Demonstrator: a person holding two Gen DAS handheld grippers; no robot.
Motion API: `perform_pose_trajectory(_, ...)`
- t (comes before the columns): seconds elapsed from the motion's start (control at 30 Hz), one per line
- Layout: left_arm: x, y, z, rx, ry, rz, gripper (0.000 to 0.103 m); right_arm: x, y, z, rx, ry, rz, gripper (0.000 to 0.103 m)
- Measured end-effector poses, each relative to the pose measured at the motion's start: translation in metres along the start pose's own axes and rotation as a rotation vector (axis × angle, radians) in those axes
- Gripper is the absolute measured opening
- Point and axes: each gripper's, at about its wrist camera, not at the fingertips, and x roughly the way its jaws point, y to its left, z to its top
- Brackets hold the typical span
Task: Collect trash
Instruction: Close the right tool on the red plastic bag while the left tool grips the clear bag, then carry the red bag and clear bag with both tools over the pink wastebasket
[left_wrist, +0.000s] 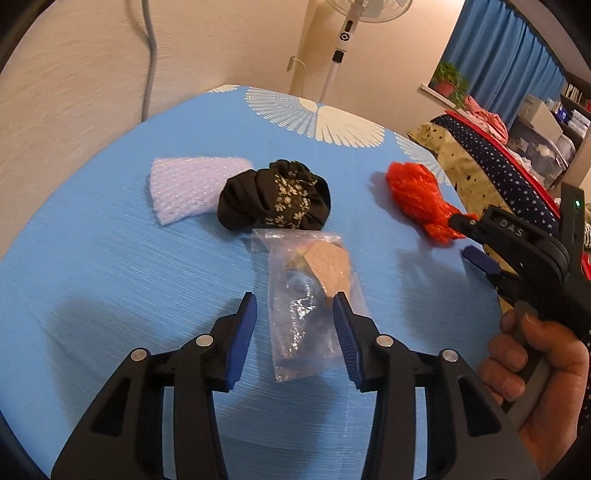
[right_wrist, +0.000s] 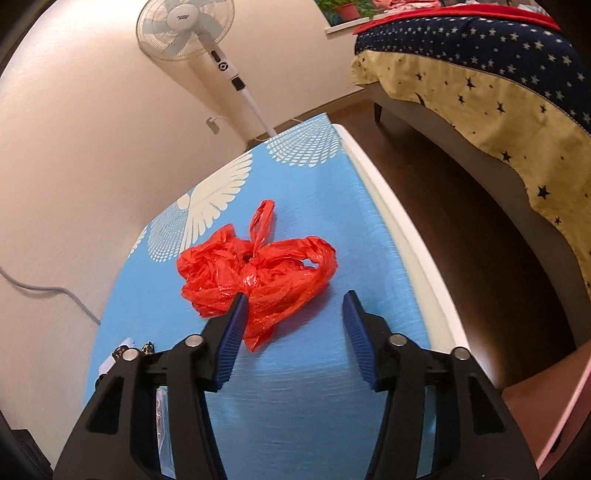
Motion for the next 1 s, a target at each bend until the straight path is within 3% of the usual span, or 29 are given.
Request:
perform_pose_trajectory(0.03,0.000,0.000,-0.001,-0.003,0.003,-0.011,0.036,0.000,0.001,0.000,-0.005,0.002,0.006,0.034)
perform_pose_trajectory(0.13,0.000,-0.001,-0.002,-0.008,0.009,-0.029,0.026,-0.001,0.006,-0.002,-0.028,0.004,0.035,0.015)
perform_pose_trajectory(0.23,-0.004,-0.002,-0.003,-0.009,0.002,-0.043,0.017,-0.008,0.010,-0.004,-0.053,-0.012,0.043,0.004)
perform_pose_trajectory(0.4,-0.017,-0.007,0.000,0.001,-0.028,-0.057,0.012,-0.034,0.017,-0.007,-0.093,-0.045,0.046,0.004)
perform_pose_trajectory(1.0,-0.086,-0.026,-0.014,0.098,-0.120,-0.092,0.012,-0.156,0.034,-0.051,-0.250,-0.106,0.006,0.003)
